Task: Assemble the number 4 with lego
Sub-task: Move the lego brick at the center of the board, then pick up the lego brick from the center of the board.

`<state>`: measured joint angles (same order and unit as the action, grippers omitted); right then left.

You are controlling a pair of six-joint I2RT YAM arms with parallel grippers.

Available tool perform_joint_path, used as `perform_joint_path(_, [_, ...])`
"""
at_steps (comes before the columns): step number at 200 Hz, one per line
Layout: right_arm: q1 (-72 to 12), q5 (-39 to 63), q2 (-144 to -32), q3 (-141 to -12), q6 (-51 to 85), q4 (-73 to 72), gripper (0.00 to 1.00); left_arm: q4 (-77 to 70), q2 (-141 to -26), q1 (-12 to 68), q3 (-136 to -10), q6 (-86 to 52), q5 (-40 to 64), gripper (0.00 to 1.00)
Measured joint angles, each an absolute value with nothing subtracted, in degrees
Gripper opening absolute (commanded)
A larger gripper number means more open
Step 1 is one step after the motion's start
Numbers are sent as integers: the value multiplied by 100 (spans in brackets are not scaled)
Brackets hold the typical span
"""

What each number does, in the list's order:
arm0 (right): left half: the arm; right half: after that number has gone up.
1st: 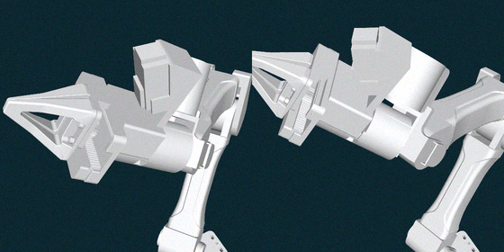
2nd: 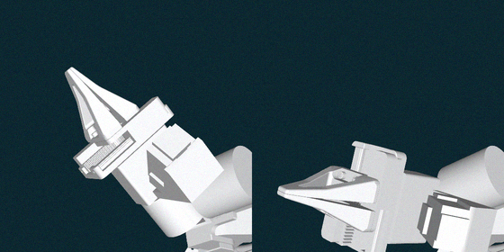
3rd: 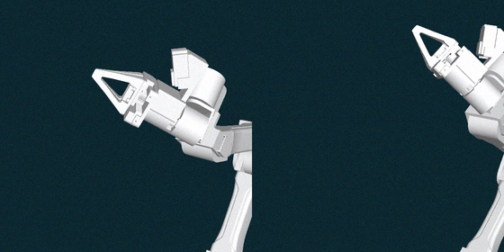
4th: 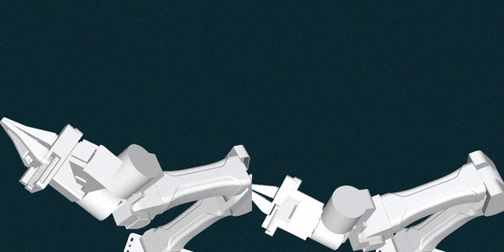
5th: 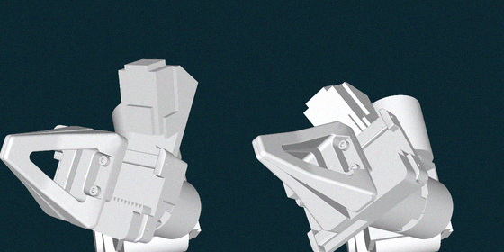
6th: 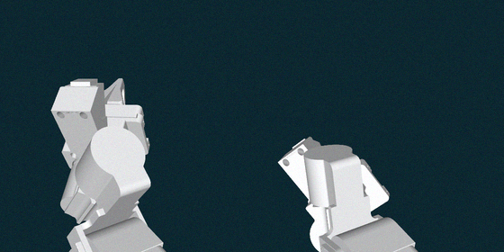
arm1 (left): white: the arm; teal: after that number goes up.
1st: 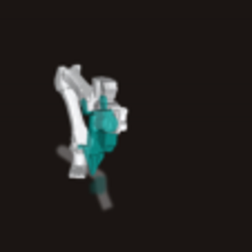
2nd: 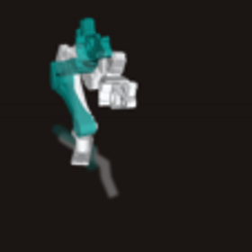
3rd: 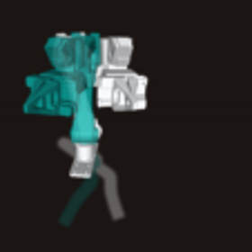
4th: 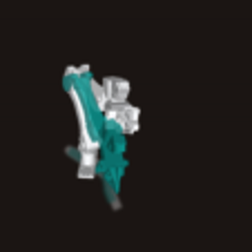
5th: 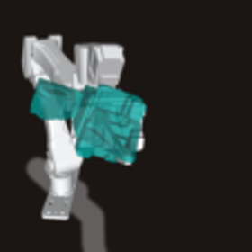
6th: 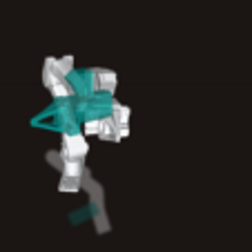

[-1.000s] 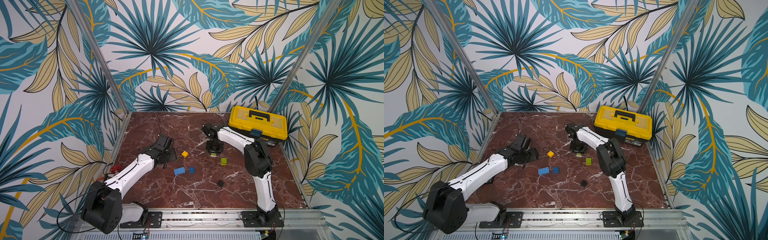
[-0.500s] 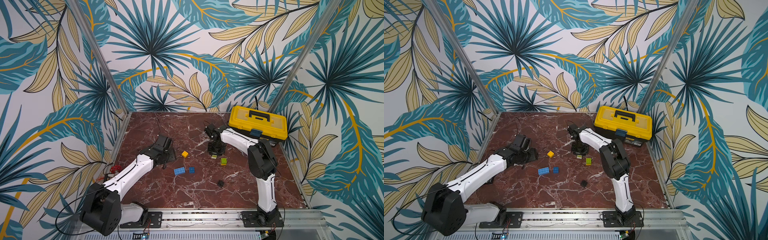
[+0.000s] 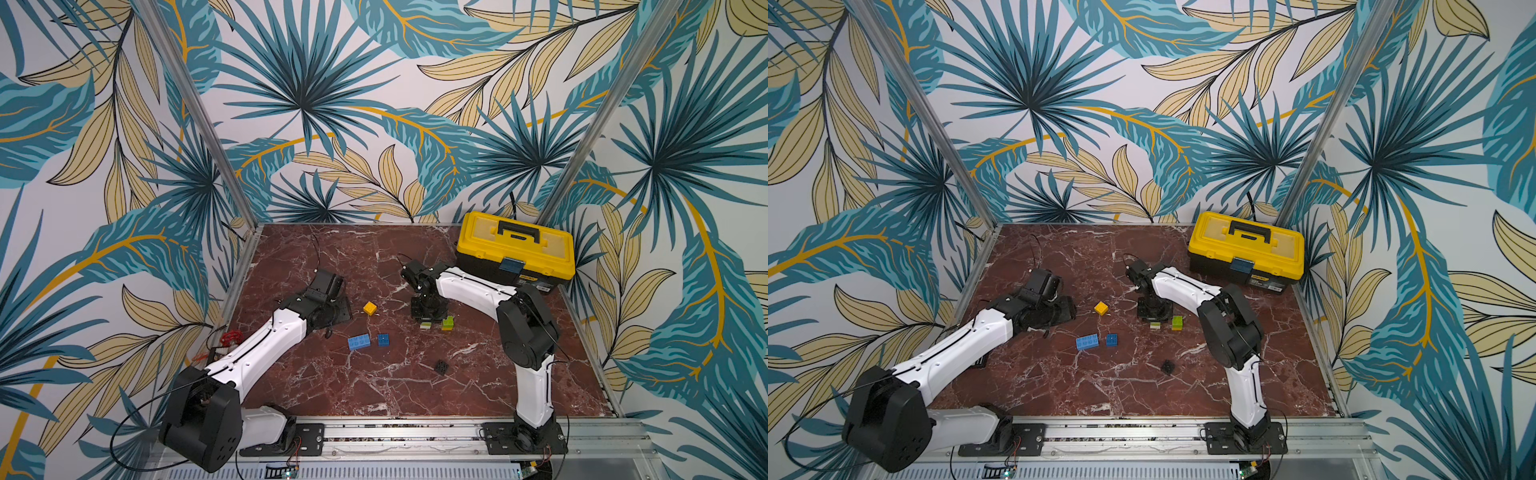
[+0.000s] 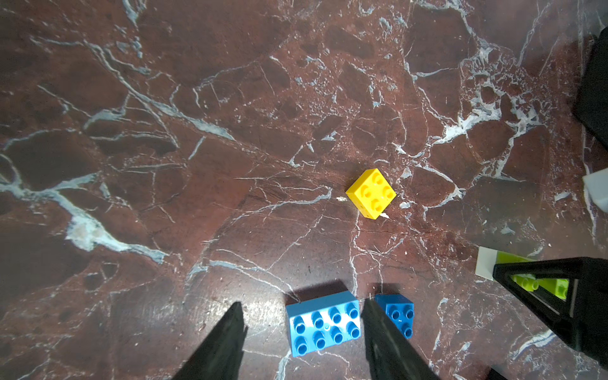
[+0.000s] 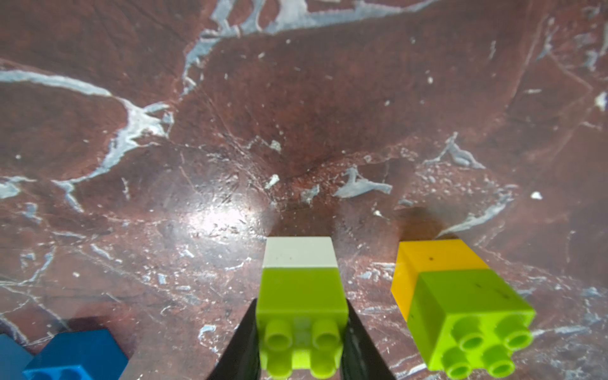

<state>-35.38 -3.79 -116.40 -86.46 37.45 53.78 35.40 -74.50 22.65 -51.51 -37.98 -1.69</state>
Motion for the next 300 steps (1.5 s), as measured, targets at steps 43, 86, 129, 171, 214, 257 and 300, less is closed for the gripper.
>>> perform_joint_path(43, [-3544,-395,-11456,-8298,3747,5022,23,3542,-7450,2265,-5151,-3800,-167,60])
perform_joint_path(86, [-3579,-493,-11358,-8289,3745,4980,33,3540,-7450,2263,-5151,-3815,-143,60])
perform_joint_path(129, [-3607,-552,-11343,-8368,3680,5242,57,3540,-7450,2255,-5151,-3839,-99,60])
perform_joint_path(171, [-3719,-495,-10967,-8370,3645,5258,75,3535,-7450,2191,-5151,-3839,-80,60])
perform_joint_path(214, [-4032,-567,-10145,-8012,3511,5196,83,3535,-7450,2163,-5151,-3837,-78,60])
perform_joint_path(257, [-4165,-589,-9030,-6670,3030,5135,88,3533,-7459,2128,-5151,-3837,-54,60])
perform_joint_path(300, [-4163,-318,-9268,-6086,2687,4945,88,3492,-7524,2115,-5151,-3854,5,60])
